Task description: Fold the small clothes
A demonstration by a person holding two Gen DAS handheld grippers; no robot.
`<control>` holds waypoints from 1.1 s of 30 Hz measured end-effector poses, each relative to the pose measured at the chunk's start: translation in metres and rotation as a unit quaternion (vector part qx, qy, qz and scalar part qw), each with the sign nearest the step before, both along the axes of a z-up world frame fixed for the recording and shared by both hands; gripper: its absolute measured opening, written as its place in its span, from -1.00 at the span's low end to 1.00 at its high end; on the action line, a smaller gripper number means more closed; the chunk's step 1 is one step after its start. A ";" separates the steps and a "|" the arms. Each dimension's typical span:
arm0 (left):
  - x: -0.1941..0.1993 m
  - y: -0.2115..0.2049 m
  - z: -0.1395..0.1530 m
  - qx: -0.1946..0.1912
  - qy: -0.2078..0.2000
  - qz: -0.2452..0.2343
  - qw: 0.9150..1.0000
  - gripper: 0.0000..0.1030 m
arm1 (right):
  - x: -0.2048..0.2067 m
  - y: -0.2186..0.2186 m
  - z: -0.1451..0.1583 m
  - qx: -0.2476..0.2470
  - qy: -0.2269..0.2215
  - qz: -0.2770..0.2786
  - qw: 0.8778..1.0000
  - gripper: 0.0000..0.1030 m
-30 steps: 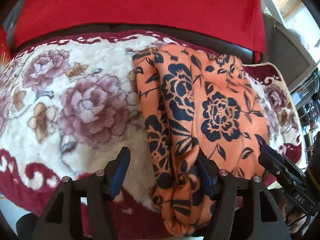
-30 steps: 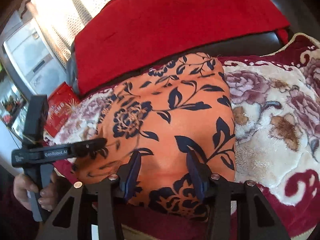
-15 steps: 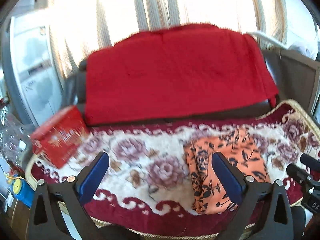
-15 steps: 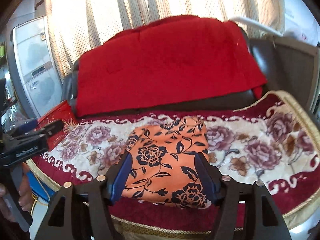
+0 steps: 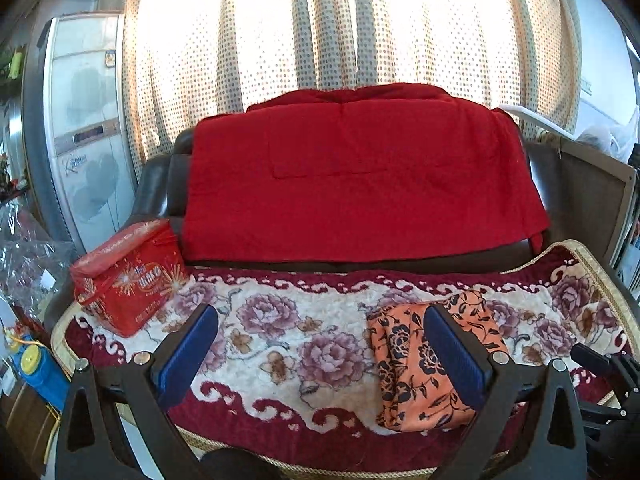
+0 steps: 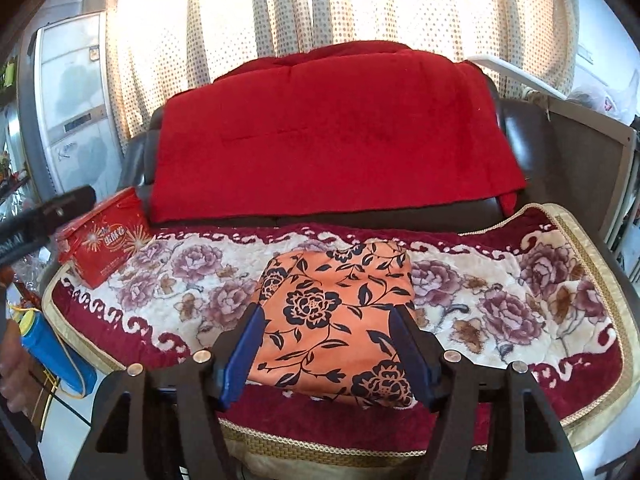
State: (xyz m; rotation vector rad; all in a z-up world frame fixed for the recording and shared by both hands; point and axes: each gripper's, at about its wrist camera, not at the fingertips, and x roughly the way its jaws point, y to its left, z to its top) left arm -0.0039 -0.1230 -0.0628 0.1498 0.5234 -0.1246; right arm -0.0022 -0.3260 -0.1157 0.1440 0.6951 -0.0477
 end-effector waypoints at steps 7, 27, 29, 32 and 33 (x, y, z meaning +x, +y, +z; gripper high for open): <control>0.000 0.001 0.004 0.006 -0.010 -0.002 1.000 0.99 | 0.010 0.006 -0.004 -0.022 0.013 -0.004 1.000 0.32; -0.004 0.001 0.011 0.011 -0.024 -0.009 1.000 0.99 | 0.015 0.009 0.012 -0.046 0.005 -0.014 0.999 0.32; -0.006 0.000 0.013 0.013 -0.027 -0.012 0.999 0.99 | 0.015 0.010 0.016 -0.047 0.000 -0.015 0.999 0.32; -0.010 -0.001 0.015 0.015 -0.034 -0.015 0.999 0.99 | 0.014 0.010 0.020 -0.046 -0.005 -0.016 0.999 0.32; -0.011 -0.002 0.016 0.015 -0.036 -0.017 0.999 0.99 | 0.014 0.010 0.022 -0.046 -0.007 -0.016 0.999 0.32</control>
